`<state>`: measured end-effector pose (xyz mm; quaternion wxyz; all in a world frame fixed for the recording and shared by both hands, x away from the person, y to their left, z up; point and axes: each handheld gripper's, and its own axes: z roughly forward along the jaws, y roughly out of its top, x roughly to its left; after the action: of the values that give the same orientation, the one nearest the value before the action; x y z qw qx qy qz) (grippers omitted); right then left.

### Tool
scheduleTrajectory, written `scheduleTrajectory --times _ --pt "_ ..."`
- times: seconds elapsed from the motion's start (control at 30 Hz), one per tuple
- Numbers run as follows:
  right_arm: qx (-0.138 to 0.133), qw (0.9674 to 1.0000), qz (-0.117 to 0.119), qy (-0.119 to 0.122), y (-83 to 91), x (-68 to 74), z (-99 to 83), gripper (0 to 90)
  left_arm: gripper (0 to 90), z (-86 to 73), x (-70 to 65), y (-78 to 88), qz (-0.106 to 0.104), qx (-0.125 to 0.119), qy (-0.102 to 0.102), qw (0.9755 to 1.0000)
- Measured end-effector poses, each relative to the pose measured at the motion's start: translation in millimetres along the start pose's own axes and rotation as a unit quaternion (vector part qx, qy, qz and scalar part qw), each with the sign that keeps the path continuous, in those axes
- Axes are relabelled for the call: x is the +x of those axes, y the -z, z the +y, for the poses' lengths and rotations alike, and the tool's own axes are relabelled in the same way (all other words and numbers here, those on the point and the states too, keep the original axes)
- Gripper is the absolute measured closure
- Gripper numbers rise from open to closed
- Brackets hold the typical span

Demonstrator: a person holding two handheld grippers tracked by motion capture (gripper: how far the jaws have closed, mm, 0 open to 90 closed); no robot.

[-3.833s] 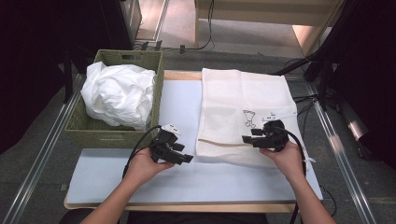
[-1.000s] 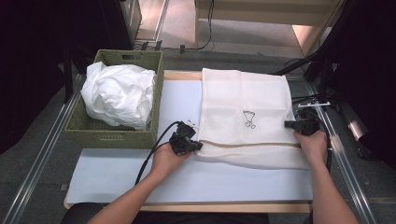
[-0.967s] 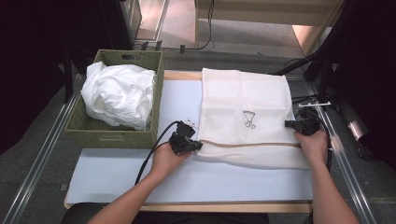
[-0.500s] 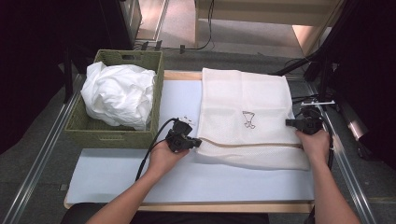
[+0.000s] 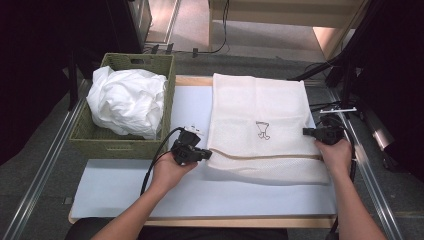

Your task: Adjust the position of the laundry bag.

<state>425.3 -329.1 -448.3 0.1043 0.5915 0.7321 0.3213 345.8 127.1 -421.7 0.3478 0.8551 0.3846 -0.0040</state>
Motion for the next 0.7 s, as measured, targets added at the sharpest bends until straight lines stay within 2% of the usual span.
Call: scheduleTrajectory --times 0.23,0.37,0.7 --pt "0.009 0.9999 0.011 0.009 -2.8 9.2 -1.7 88.9 89.1 -7.1 1.1 8.9 0.008 0.008 -0.005 0.9999" --pt "0.011 0.9997 0.014 0.014 -4.7 14.6 -1.4 88.9 89.1 -10.2 5.8 13.2 0.006 0.002 0.006 1.0" --pt "0.017 0.9992 0.029 0.022 -7.3 24.8 -0.9 88.8 88.9 -22.5 10.0 22.5 0.013 0.01 -0.001 0.9999"
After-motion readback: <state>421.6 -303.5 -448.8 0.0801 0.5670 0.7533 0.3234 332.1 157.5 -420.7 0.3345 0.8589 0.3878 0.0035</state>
